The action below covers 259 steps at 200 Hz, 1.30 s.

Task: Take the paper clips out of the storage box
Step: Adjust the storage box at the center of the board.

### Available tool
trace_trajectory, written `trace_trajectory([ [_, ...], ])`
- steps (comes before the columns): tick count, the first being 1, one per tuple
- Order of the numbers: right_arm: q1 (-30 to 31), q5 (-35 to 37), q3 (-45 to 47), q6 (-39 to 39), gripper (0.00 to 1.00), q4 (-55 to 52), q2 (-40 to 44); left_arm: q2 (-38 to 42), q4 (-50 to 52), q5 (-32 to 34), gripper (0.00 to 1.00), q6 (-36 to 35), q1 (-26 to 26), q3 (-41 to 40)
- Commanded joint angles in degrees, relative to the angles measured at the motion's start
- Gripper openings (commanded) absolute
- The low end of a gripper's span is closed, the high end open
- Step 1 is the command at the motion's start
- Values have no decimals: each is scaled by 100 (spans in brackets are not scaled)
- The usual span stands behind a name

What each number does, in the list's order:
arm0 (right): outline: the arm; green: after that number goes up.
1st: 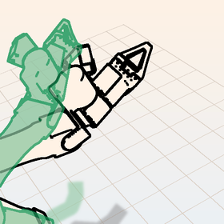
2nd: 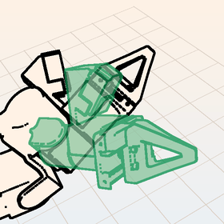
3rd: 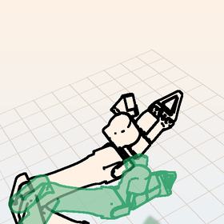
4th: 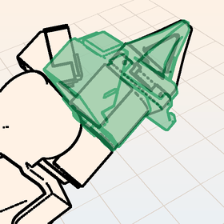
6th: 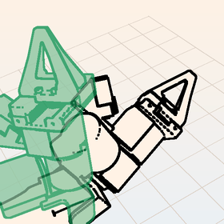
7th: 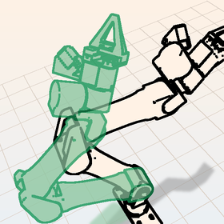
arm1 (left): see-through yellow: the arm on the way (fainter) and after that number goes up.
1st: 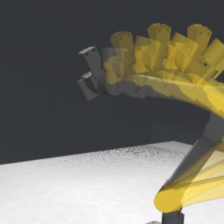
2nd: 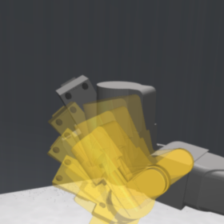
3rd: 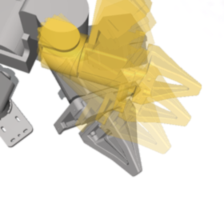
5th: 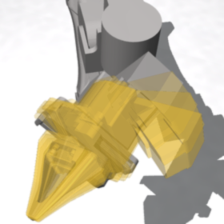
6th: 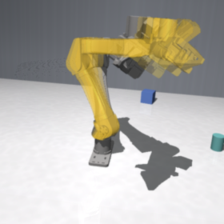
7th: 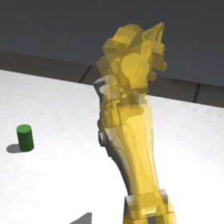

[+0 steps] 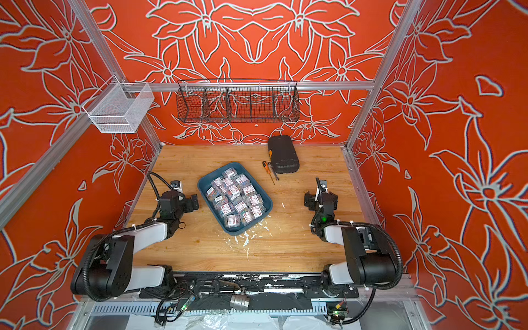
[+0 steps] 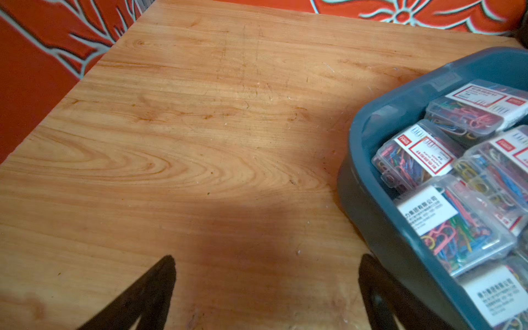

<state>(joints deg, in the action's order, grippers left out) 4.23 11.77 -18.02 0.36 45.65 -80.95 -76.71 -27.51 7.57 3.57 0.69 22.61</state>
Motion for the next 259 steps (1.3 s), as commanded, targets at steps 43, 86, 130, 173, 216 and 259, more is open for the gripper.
trace_trajectory([
  [43, 8, 97, -52, -17, 98, 14, -9, -21, -16, -63, 97, -94, -16, 95],
  [86, 10, 97, -34, -10, 98, 32, 0, -20, -16, -64, 97, -94, -11, 95],
  [130, 8, 97, -30, -11, 98, 40, 1, -20, -17, -63, 97, -94, -16, 100],
  [173, 15, 128, 40, -36, 98, 179, 50, 6, -47, -69, 97, -106, -16, 69],
  [216, 37, 810, 402, 242, 98, -188, 1186, 924, 1586, 780, 97, 586, -29, 536],
  [259, 29, 1823, -616, 2803, 98, -4082, 3064, 2856, 2132, 389, 97, 960, -25, 117],
])
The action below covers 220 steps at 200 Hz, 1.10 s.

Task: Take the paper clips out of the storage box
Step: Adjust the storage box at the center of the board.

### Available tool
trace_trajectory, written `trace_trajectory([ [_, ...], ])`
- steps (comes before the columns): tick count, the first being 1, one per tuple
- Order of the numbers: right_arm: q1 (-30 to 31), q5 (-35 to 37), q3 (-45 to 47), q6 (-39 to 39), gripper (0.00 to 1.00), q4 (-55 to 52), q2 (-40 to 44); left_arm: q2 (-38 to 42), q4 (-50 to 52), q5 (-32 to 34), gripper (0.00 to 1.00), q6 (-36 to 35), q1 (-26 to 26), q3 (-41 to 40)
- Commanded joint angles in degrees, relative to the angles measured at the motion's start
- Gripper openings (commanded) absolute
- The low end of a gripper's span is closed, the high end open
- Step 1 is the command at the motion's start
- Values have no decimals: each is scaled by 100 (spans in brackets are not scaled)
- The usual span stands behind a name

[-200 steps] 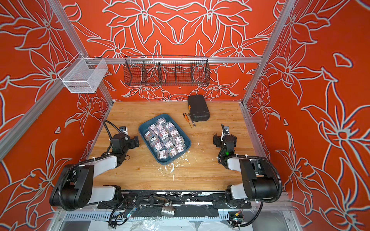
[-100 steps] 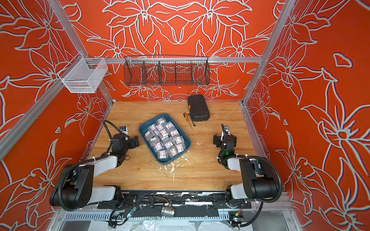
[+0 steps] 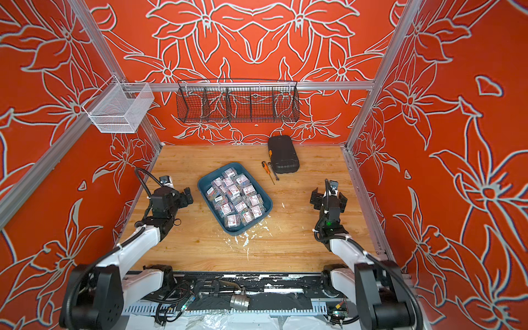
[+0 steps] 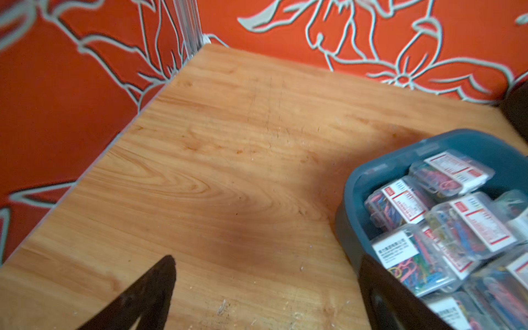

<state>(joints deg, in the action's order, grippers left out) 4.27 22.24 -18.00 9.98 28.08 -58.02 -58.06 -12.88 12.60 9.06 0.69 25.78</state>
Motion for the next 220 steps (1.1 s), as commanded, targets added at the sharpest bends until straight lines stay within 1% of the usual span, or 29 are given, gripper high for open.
trace_trajectory([
  [1, 27, 788, -644, 1920, 98, -2421, 813, 1039, 698, -115, 97, 443, -25, -202],
  [18, 28, 1045, -867, 3103, 98, -3842, 1509, 2081, 1375, -115, 97, 1128, -24, -256],
  [25, 17, 1138, -806, 3463, 98, -4076, 1817, 2515, 1699, -172, 97, 1342, -25, -232],
  [31, 21, 995, -727, 3436, 98, -4095, 2105, 2918, 2067, -266, 97, 1511, -25, -195],
  [39, 21, 610, -611, 3237, 98, -3923, 2501, 3422, 2502, -520, 97, 1616, -23, -166],
  [49, 20, -22, -532, 3001, 98, -3739, 2831, 3992, 2561, -1015, 97, 1382, -25, -267],
  [59, 18, -406, -486, 3108, 98, -3826, 3081, 4502, 2438, -1230, 97, 1435, -25, -496],
  [76, 14, -963, -431, 3368, 98, -4003, 3239, 5046, 2598, -1318, 97, 1754, -23, -711],
  [96, 21, -1569, -553, 3561, 98, -4261, 2932, 5272, 3098, -1084, 97, 2301, -25, -819],
  [109, 36, -2124, -688, 3526, 98, -4324, 2546, 5295, 3327, -815, 97, 2590, -24, -899],
  [116, 97, -2334, -718, 3596, 96, -4329, 2325, 5289, 3297, -753, 97, 2671, -14, -1017],
  [127, 239, -2693, -709, 3706, 89, -4171, 1950, 5180, 2911, -1216, 97, 2409, -16, -1242],
  [136, 436, -2819, -711, 3754, 85, -4046, 1717, 4948, 2650, -1385, 97, 2499, -18, -1370],
  [140, 610, -2792, -717, 3780, 84, -4014, 1601, 4790, 2684, -1337, 97, 2631, -16, -1358],
  [144, 786, -2707, -739, 3794, 83, -4012, 1502, 4611, 2829, -1246, 100, 2773, -16, -1288],
  [154, 1288, -2386, -849, 3800, 82, -4043, 1261, 4139, 3251, -1107, 93, 2878, -19, -977],
  [158, 1529, -2222, -913, 3814, 82, -4073, 1157, 3966, 3368, -1091, 92, 2843, -23, -856],
  [170, 1984, -2003, -994, 3904, 81, -4051, 904, 3519, 3524, -1017, 92, 2738, -26, -629],
  [195, 2849, -1734, -1121, 4197, 77, -3728, 261, 2817, 3076, -1144, 91, 2628, -20, -589],
  [209, 3399, -1434, -1415, 4280, 75, -3715, -179, 2509, 2766, -1154, 89, 2593, -25, -626],
  [220, 3776, -1199, -1739, 4291, 73, -3808, -572, 2291, 2297, -998, 89, 2583, -24, -869],
])
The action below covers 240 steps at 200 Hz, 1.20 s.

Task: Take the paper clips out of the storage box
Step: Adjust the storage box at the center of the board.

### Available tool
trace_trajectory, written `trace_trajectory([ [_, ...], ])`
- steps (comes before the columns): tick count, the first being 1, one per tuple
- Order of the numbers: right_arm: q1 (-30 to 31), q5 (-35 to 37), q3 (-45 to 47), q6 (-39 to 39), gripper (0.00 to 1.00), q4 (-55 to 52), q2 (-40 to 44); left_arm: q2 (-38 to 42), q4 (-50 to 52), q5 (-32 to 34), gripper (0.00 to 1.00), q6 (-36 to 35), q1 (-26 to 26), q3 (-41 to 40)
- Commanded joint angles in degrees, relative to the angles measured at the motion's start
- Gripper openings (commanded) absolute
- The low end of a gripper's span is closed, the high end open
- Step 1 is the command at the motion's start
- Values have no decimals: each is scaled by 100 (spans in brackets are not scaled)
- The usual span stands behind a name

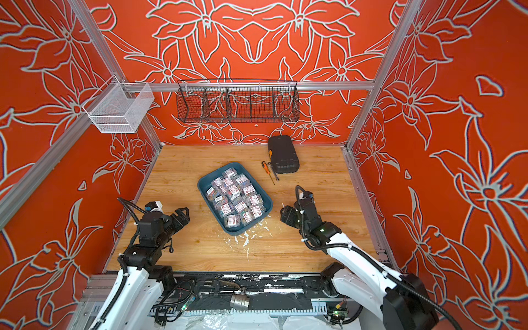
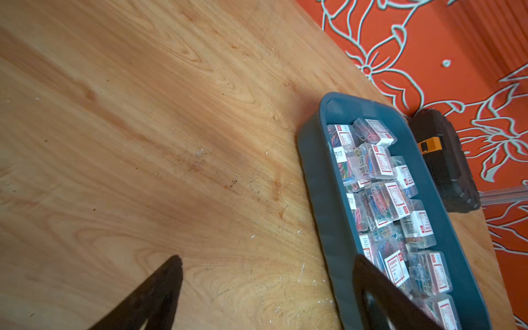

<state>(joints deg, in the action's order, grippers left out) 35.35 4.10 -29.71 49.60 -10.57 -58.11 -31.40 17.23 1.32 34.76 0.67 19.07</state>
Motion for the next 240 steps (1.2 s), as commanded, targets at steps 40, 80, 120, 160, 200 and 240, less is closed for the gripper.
trace_trajectory([
  [40, 1470, 916, -1514, 414, 67, -112, -1828, -721, -770, 173, 88, -40, -18, -86],
  [80, 1998, 1335, -1807, 790, 58, -209, -2291, -411, -906, 18, 88, -70, -23, -297],
  [120, 2449, 1786, -1588, 1252, 58, -34, -2426, -795, -889, 8, 86, -34, -32, -149],
  [160, 2532, 1831, -2097, 1286, 52, -397, -3068, -1154, -828, 48, 84, -7, -47, 9],
  [200, 2530, 1891, -2522, 1451, 46, -460, -3700, -1211, -801, 114, 84, 4, -67, 41],
  [240, 2468, 2252, -3073, 1601, 30, -1018, -4134, -1211, -792, 151, 84, 7, -91, 43],
])
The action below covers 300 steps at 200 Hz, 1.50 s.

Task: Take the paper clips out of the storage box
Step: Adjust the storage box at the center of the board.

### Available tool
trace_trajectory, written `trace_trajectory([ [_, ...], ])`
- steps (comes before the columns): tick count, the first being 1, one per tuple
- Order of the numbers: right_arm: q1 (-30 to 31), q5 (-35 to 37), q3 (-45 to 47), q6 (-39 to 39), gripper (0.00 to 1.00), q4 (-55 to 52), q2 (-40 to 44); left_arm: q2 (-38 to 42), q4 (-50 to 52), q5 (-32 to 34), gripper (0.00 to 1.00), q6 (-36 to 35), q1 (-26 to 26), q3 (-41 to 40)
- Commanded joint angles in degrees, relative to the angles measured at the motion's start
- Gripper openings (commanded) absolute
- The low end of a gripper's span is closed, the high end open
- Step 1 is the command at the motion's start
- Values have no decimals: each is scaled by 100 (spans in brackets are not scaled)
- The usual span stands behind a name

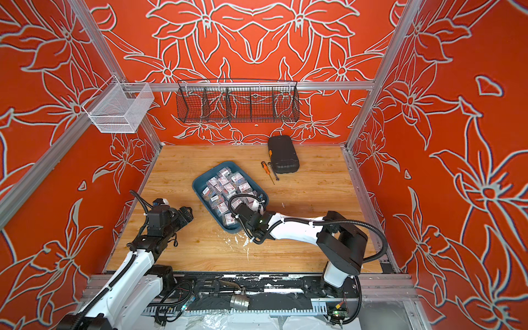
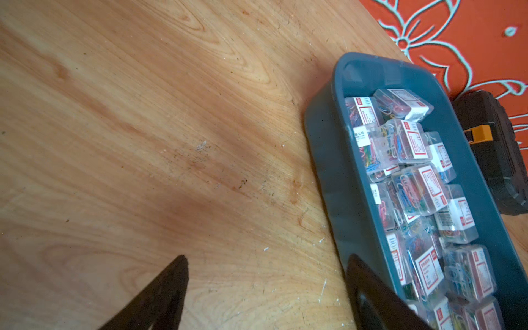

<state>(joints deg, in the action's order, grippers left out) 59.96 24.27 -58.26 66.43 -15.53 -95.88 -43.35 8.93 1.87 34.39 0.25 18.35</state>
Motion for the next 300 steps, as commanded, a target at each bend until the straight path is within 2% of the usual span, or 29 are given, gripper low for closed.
trace_trajectory([
  [1, 7, 235, -224, -84, 30, -521, -359, -15, 39, 100, 84, 47, -50, 111],
  [62, -730, 89, -554, -519, 19, -435, -495, -103, 48, 112, 84, 42, -86, 159],
  [84, -1128, -255, -564, -842, 8, -281, -536, -129, 59, 129, 84, 48, -95, 174],
  [107, -1458, -431, -548, -1083, 3, -218, -556, -130, 74, 164, 84, 47, -113, 174],
  [170, -2210, -205, -1158, -2102, 0, -286, -788, -172, 85, 182, 84, 34, -148, 204],
  [198, -2564, -678, -1240, -2805, 0, 251, -889, -264, 75, 182, 84, 16, -170, 242],
  [240, -2679, -845, -1533, -3712, 0, 471, -1091, -358, 93, 191, 84, 13, -183, 292],
  [300, -2958, -1030, -1855, -4188, 0, 438, -1201, -352, 92, 244, 84, 14, -198, 293],
])
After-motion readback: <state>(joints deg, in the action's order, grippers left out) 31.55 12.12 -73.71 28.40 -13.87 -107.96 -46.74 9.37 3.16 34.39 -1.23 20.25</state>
